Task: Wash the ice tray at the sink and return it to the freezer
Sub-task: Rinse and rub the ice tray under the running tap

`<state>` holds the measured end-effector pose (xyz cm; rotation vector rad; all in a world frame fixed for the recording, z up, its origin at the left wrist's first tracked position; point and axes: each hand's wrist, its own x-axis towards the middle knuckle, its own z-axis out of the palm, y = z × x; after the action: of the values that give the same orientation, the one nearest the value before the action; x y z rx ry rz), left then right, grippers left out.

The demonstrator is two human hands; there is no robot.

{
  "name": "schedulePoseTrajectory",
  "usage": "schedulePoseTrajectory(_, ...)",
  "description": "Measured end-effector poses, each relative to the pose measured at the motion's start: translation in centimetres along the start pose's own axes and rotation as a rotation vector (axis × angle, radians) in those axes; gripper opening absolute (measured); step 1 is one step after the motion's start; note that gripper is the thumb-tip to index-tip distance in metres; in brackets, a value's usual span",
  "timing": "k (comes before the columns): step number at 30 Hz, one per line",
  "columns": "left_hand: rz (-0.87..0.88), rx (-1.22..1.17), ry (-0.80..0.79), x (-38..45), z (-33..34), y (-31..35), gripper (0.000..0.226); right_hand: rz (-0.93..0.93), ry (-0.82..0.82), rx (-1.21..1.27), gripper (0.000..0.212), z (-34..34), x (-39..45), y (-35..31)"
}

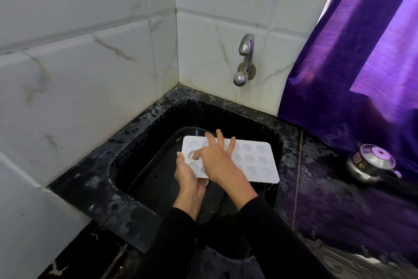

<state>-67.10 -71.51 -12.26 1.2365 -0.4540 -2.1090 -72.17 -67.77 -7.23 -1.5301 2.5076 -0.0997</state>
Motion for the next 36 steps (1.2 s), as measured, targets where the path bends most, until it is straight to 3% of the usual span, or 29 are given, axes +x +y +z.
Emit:
schedulePoseTrajectory(22, -0.016, -0.032, -0.019, 0.3, -0.1, 0.2, 0.044, -0.018, -0.02, -0.02, 0.045, 0.3, 0.1, -0.6)
schedulePoseTrajectory(26, -0.022, -0.016, -0.027, 0.3, -0.2, 0.1, 0.047, -0.01, -0.024, 0.026, 0.058, 0.7, -0.1, -0.3)
schedulePoseTrajectory(29, 0.007, -0.015, -0.039, 0.9, -0.2, 0.5, 0.053, 0.007, 0.063, 0.113, 0.07, 0.0, -0.7, 0.5)
schedulePoseTrajectory(36, 0.029, -0.067, -0.042, 1.9, -0.8, 2.5, 0.048, 0.255, 0.347, 0.227, 0.064, -3.6, -3.6, 6.6)
